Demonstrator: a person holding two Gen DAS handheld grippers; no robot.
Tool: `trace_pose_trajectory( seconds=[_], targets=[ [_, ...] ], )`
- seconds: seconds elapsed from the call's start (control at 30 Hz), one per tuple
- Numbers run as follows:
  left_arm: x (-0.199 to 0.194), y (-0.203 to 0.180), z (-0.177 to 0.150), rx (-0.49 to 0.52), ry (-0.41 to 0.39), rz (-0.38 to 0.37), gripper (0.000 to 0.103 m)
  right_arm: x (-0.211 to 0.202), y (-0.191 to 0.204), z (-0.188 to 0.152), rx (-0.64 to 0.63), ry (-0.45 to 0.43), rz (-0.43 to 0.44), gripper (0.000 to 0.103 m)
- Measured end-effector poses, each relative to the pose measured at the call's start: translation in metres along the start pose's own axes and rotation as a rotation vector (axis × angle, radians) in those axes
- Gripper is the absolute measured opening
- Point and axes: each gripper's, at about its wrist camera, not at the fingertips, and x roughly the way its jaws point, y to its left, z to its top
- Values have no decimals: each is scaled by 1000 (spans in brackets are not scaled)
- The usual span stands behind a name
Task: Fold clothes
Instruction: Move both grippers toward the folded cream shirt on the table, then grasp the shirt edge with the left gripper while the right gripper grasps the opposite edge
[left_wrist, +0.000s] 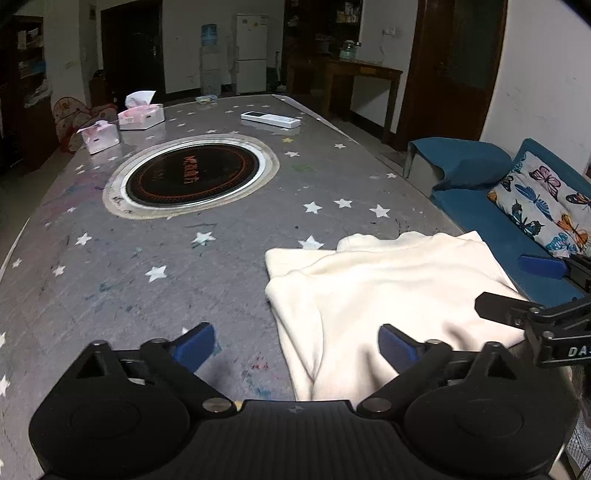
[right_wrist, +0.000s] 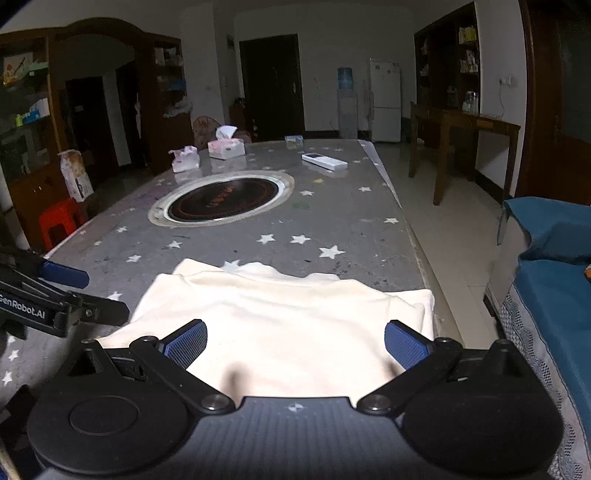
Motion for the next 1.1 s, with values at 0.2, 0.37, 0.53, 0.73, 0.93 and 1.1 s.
trace_pose_trajectory(
  seconds=[0.2,0.37,0.53,0.73,0.93,1.1],
  targets=[
    [17,0,16,23,8,-15,73,21,-11,11,-21,36,-8,103],
    [36,1,28,51,17,-39,61,45,-26,24,-30,74,-10,97],
    [54,-3,38,112,12,-71,58,67,-35,35,-54,103,-4,84],
    [69,-10,44,198,5,-111,57,92,-43,43,-57,146,23,72],
    [83,-13,46,240,23,-153,49,108,-48,43,-58,191,70,54],
    [93,-11,45,236,53,-201,20,108,-51,43,-56,198,96,35]
  ],
)
